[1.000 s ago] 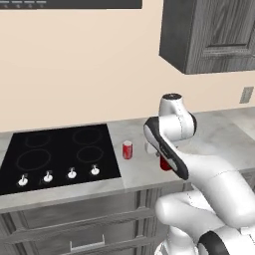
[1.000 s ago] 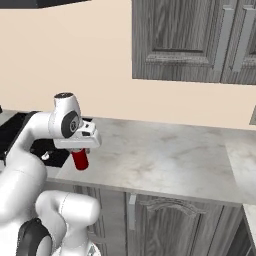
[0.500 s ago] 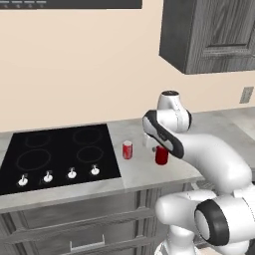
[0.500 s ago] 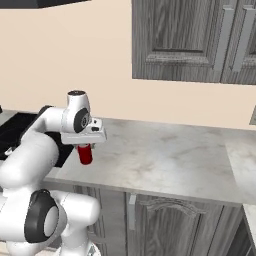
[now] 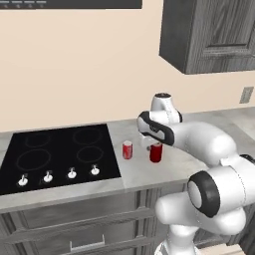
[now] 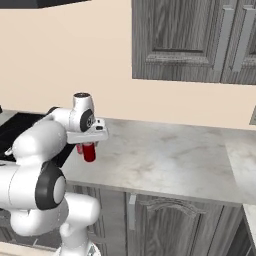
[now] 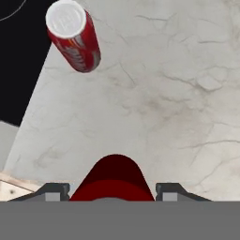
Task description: Four empty soda cans are scattered around the kitchen. Gather all the cans and cluster them next to the stove for recycling.
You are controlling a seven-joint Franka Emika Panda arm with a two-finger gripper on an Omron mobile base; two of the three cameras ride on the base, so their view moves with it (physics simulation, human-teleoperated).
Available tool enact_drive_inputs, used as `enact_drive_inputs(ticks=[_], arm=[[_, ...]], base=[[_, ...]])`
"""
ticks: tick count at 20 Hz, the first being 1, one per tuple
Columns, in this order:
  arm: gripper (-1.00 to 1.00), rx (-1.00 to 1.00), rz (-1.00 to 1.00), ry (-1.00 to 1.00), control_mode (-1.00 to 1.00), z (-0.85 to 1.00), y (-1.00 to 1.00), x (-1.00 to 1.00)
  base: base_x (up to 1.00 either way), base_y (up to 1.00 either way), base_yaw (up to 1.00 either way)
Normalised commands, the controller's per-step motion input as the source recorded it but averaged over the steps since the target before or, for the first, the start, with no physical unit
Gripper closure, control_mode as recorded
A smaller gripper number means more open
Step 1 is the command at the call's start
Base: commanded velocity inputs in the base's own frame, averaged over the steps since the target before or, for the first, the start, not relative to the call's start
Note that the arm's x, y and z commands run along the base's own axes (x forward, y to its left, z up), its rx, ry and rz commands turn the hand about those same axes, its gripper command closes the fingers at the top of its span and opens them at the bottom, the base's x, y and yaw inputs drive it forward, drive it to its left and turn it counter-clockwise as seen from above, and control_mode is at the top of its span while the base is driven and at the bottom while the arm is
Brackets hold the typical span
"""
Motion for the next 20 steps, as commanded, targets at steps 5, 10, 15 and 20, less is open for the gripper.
enact_drive_inputs(ticks=[5,10,15,20], arm=[[1.00,0.00,0.08,0.00,-1.00,-0.05,0.03,0.43],[1.00,0.00,0.07,0.00,-1.00,-0.15,0.08,0.47],[1.00,0.00,0.07,0.00,-1.00,-0.17,0.11,0.38],[1.00,0.00,0.06,0.00,-1.00,-0.12,0.00,0.17]], base=[[0.00,0.00,0.00],[0.00,0.00,0.00],[0.00,0.00,0.00],[0.00,0.00,0.00]])
